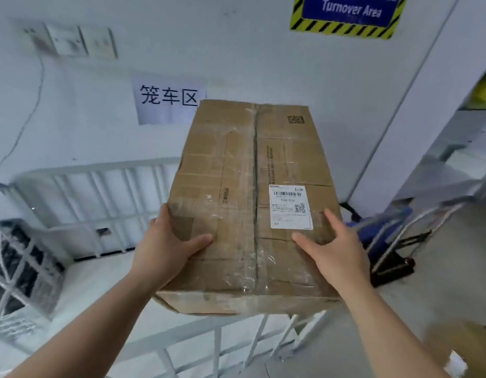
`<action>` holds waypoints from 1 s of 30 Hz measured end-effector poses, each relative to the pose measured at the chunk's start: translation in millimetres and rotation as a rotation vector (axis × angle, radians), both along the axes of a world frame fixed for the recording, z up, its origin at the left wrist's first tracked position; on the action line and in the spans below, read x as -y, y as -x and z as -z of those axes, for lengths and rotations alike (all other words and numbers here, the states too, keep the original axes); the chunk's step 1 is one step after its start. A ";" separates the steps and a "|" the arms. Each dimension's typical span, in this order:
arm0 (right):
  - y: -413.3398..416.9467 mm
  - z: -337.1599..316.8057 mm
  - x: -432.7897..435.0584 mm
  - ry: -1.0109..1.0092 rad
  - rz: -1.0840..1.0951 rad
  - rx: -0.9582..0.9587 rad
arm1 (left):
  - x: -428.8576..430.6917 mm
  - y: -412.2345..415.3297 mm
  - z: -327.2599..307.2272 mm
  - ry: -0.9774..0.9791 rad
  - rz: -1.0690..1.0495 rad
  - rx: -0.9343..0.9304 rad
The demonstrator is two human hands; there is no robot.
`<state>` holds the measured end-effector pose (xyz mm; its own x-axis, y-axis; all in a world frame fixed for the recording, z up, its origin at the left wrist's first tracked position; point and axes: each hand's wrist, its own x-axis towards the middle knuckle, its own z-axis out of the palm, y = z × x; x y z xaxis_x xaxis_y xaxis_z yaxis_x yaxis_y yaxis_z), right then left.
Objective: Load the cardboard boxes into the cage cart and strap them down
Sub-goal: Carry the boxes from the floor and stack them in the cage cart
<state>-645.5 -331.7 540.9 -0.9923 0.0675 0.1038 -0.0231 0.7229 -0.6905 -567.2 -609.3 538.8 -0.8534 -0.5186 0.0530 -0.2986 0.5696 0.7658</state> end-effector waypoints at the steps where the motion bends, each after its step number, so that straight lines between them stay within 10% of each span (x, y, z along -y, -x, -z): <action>1: 6.4 2.3 19.5 0.020 -0.053 0.008 | 16.5 -5.7 1.2 0.007 -0.043 0.011; 30: 58.9 298.8 509.5 -0.129 -0.397 0.516 | 452.9 -38.6 277.5 -0.140 -0.423 0.586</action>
<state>-704.3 -841.2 242.1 -0.8638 -0.2950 -0.4084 0.0051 0.8054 -0.5927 -528.5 -1062.1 261.3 -0.4467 -0.7782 -0.4416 -0.8539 0.2235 0.4700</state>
